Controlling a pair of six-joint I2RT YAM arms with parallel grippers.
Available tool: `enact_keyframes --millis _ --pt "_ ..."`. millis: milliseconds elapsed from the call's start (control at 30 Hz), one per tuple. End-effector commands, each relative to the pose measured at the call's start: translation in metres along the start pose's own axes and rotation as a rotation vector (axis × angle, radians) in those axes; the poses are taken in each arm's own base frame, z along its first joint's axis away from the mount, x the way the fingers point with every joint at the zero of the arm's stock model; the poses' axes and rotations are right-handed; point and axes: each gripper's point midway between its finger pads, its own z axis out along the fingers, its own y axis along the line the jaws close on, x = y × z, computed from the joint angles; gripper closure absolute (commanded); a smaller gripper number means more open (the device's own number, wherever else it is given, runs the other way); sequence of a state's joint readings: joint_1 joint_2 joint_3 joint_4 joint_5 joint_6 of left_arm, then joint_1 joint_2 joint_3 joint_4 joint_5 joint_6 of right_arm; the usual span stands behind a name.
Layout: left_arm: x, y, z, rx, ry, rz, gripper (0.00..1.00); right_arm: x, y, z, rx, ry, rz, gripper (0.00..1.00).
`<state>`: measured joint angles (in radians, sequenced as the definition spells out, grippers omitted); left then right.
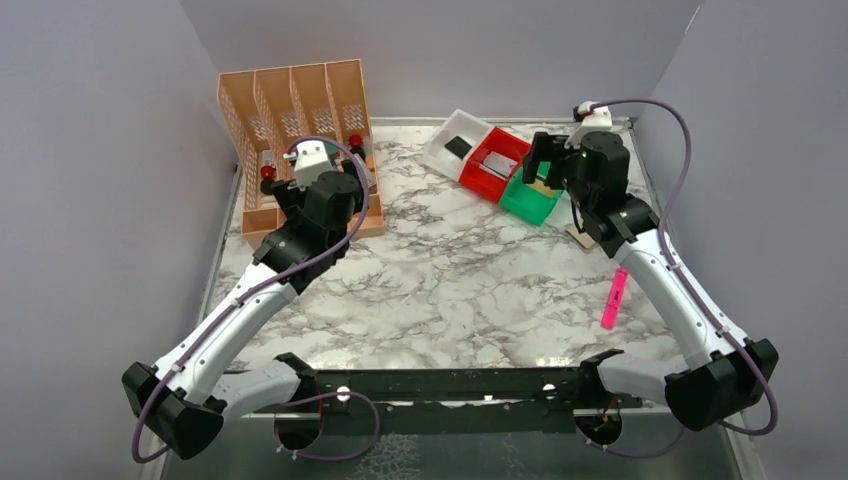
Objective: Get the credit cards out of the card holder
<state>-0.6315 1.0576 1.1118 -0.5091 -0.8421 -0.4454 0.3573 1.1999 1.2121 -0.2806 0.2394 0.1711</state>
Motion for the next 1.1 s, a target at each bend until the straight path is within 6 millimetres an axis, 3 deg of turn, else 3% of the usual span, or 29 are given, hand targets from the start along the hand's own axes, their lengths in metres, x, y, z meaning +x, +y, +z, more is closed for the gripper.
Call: enact_keyframes --millis 0,233,533,633,833,1067 --pt "-0.003 0.008 0.014 0.007 -0.015 -0.032 0.01 0.026 0.0 0.0 -0.051 0.041 0.049 0.01" --pt "0.019 0.022 0.033 0.063 0.05 -0.033 0.01 0.093 -0.018 0.006 -0.006 0.195 0.152 0.01" --pt "0.06 0.026 0.039 0.188 0.152 -0.03 0.01 0.151 0.001 0.011 -0.145 0.376 0.259 0.01" --pt "0.074 0.027 0.038 0.226 0.187 -0.024 0.01 0.162 0.007 0.027 -0.139 0.457 0.274 0.05" --pt "0.074 0.025 0.035 0.26 0.186 -0.024 0.01 0.159 0.023 0.061 -0.056 0.505 0.192 0.06" --pt "0.072 0.027 0.032 0.265 0.176 -0.028 0.01 0.149 0.027 0.117 0.214 0.463 0.198 0.02"
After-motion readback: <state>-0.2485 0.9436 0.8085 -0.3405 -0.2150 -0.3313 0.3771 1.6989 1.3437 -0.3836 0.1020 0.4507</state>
